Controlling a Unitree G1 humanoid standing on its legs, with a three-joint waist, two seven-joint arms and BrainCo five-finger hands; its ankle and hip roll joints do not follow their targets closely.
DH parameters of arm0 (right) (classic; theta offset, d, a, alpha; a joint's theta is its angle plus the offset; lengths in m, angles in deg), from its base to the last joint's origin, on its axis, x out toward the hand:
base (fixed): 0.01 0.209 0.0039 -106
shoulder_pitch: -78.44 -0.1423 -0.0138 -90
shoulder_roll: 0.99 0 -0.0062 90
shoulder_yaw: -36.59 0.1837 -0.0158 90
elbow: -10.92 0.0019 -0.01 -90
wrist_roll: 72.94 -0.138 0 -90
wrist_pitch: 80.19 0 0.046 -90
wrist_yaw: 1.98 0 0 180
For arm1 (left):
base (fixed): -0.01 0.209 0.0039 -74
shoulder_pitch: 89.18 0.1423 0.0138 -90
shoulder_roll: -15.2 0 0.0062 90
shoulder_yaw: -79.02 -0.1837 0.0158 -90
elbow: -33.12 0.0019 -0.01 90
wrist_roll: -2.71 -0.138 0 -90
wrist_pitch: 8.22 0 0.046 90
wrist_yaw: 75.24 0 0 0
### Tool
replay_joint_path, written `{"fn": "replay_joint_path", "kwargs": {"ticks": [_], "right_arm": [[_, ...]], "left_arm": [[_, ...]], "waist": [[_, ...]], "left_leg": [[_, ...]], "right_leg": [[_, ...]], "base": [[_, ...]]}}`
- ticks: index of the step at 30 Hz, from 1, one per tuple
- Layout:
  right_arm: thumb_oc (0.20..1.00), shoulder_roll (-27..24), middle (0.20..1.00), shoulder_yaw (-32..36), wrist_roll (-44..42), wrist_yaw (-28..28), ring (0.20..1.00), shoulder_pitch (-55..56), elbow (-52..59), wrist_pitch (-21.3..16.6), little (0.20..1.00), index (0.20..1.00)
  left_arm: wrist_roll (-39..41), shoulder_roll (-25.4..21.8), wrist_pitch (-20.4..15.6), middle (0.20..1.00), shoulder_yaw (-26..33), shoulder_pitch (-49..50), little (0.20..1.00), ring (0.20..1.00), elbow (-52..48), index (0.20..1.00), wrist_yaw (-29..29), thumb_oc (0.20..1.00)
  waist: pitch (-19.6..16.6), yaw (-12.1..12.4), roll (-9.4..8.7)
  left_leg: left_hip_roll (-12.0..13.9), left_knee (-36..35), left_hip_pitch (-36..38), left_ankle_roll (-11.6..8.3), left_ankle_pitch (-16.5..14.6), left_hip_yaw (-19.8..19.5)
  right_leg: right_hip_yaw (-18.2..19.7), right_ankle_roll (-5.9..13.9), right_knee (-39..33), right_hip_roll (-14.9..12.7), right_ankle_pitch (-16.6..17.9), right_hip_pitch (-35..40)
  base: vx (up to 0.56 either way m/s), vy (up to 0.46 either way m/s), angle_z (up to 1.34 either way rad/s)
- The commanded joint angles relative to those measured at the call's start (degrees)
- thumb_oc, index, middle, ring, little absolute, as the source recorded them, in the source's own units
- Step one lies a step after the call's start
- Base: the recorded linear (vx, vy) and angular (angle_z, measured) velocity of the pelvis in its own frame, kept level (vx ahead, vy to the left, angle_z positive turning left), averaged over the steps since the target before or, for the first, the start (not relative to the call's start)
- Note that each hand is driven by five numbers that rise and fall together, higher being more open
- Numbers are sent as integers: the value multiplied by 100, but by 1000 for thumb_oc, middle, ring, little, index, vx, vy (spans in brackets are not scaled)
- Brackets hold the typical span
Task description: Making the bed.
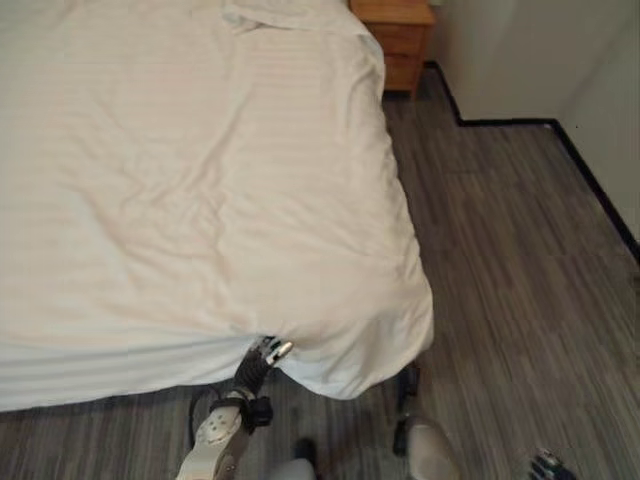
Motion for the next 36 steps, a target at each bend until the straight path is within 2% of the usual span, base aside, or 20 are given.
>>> {"fn": "replay_joint_path", "kwargs": {"ticks": [1, 2, 5, 6, 7, 9, 11, 15, 18, 19, 20, 21, 22, 24, 26, 28, 29, 31, 32, 36], "right_arm": [[1000, -519, 1000, -117, 761, 17, 1000, -378, 694, -324, 1000, 1000], [1000, -572, 1000, -299, 1062, -42, 1000, -350, 989, -317, 1000, 1000], [1000, -583, 1000, -566, 1452, -95, 1000, -420, 1291, -284, 1000, 1000], [1000, -636, 1000, -735, 1628, -121, 1000, -556, 1441, -237, 1000, 1000], [1000, -634, 1000, -738, 1632, -117, 1000, -552, 1450, -229, 1000, 1000], [1000, -651, 1000, -894, 1788, -196, 1000, -562, 1714, -152, 1000, 1000], [1000, -725, 1000, -970, 1908, -189, 1000, -539, 1857, -150, 1000, 1000], [1000, -1004, 1000, -1157, 2042, -226, 1000, -555, 2108, -168, 1000, 1000], [1000, -1112, 1000, -1243, 2145, -152, 1000, -626, 2202, -225, 1000, 1000], [1000, -1159, 1000, -1323, 2172, -96, 1000, -728, 2322, -272, 1000, 1000], [1000, -1157, 1000, -1322, 2173, -94, 1000, -730, 2324, -271, 1000, 1000], [1000, -1188, 1000, -1372, 2182, -73, 1000, -770, 2447, -285, 1000, 1000], [1000, -1209, 1000, -1400, 2197, -63, 1000, -785, 2574, -282, 1000, 1000], [1000, -1272, 1000, -1484, 2280, -59, 1000, -844, 2822, -284, 1000, 1000], [1000, -1278, 1000, -1585, 2382, -83, 1000, -878, 3042, -285, 1000, 1000], [1000, -1276, 1000, -1707, 2539, -91, 1000, -890, 3320, -322, 1000, 1000], [1000, -1275, 1000, -1704, 2541, -90, 1000, -886, 3327, -317, 1000, 1000], [1000, -1272, 1000, -1809, 2647, -92, 1000, -894, 3491, -341, 1000, 1000], [1000, -1255, 1000, -1943, 2749, -93, 1000, -926, 3585, -358, 1000, 1000], [1000, -1229, 1000, -2030, 2898, -75, 1000, -876, 3712, -360, 1000, 1000]], "left_arm": [[10, -154, -504, 1000, 80, -202, 1000, 1000, -1237, 1000, -295, 1000], [131, -275, -467, 1000, 82, -71, 1000, 1000, -1492, 1000, -491, 1000], [141, -450, -402, 1000, 88, 126, 1000, 1000, -1650, 1000, -719, 1000], [83, -483, -349, 1000, 48, 227, 1000, 1000, -1519, 1000, -761, 1000], [81, -482, -353, 1000, 51, 228, 1000, 1000, -1514, 1000, -762, 1000], [48, -374, -222, 1000, 19, 404, 1000, 1000, -1275, 1000, -808, 1000], [97, -337, -161, 1000, -8, 464, 1000, 1000, -1175, 1000, -835, 1000], [66, -44, 4, 1000, -353, 733, 1000, 1000, -1014, 1000, -977, 1000], [137, 59, -6, 1000, -349, 799, 1000, 1000, -1123, 1000, -915, 1000], [114, 65, -55, 1000, -374, 695, 1000, 1000, -1178, 1000, -795, 1000], [113, 65, -55, 1000, -374, 690, 1000, 1000, -1176, 1000, -793, 1000], [62, 49, -91, 1000, -387, 604, 1000, 1000, -1194, 1000, -719, 1000], [14, 60, -125, 1000, -403, 509, 1000, 1000, -1210, 1000, -640, 1000], [-71, 85, -226, 1000, -449, 224, 1000, 1000, -1237, 1000, -446, 1000], [-68, 124, -258, 1000, -503, -41, 1000, 1000, -1236, 1000, -328, 1000], [-147, 148, -336, 1000, -652, -404, 1000, 1000, -1287, 1000, -223, 1000], [-149, 149, -338, 1000, -656, -409, 1000, 1000, -1281, 1000, -222, 1000], [-159, 165, -371, 1000, -735, -580, 1000, 1000, -1273, 1000, -149, 1000], [-117, 220, -374, 1000, -799, -683, 1000, 1000, -1230, 1000, -70, 1000], [-15, 321, -397, 1000, -849, -783, 1000, 1000, -1185, 1000, 52, 1000]], "waist": [[-84, 129, 217], [-241, 238, 264], [-426, 477, 282], [-511, 574, 269], [-507, 577, 272], [-539, 551, 322], [-555, 533, 349], [-542, 433, 604], [-456, 456, 651], [-325, 513, 588], [-321, 508, 590], [-272, 546, 541], [-227, 571, 509], [-171, 637, 430], [-156, 657, 343], [-171, 631, 248], [-169, 647, 242], [-168, 660, 257], [-177, 715, 336], [-148, 823, 361]], "left_leg": [[-108, -684, 11, 170, 383, 181], [-83, -684, 1, 184, 342, 338], [-23, -659, -80, 160, 460, 792], [45, -646, -154, 100, 555, 997], [54, -648, -143, 91, 560, 1004], [299, -639, -138, -89, 777, 1206], [405, -632, -150, -148, 860, 1271], [849, -611, -179, -456, 1332, 1269], [940, -283, -270, -490, 1339, 1141], [985, 308, -473, -517, 1302, 804], [997, 343, -491, -523, 1286, 791], [973, 664, -569, -507, 1276, 527], [920, 959, -704, -386, 1305, 313], [573, 1429, -918, -271, 1122, -294], [224, 1624, -1047, -159, 806, -504], [-112, 1458, -1312, 35, 473, -272], [-120, 1447, -1298, 42, 468, -253], [-338, 1135, -1609, 72, 693, -34], [-377, 528, -1827, -29, 1091, 122], [-367, -436, -1966, -90, 1350, 302]], "right_leg": [[439, 444, -178, -191, 102, 527], [384, 498, -17, -235, -113, 882], [46, 586, -116, -476, 17, 1398], [-83, 596, -388, -453, 43, 1682], [-84, 590, -423, -436, 58, 1702], [143, 555, -974, -167, -27, 1681], [174, 511, -1188, -37, -126, 1742], [235, 194, -1569, 488, -514, 1919], [375, 63, -1569, 638, -723, 1978], [521, -60, -1569, 734, -798, 1984], [516, -66, -1569, 741, -804, 1986], [615, -139, -1569, 778, -833, 1998], [623, -222, -1569, 793, -763, 1957], [797, -281, -1569, 812, -763, 1962], [963, -285, -1569, 856, -793, 1990], [1123, -261, -1569, 918, -832, 2044], [1138, -254, -1569, 907, -835, 2045], [1294, -242, -1569, 1049, -902, 2098], [1485, -240, -1569, 1273, -1009, 2202], [1733, -230, -1569, 1390, -1210, 2438]], "base": [[-157, 3, -81], [-137, -49, -129], [-169, -167, -102], [-149, -207, -100], [-113, -263, -113], [-86, -305, -77], [-71, -254, -90], [-107, -339, -67], [-94, -242, -10], [-75, -235, -25], [-58, -262, -41], [-67, -144, -44], [-55, -199, -41], [10, -165, -45], [102, -158, -63], [191, -125, -54], [191, -67, -50], [256, -49, -54], [294, -51, -74], [311, -7, -83]]}}
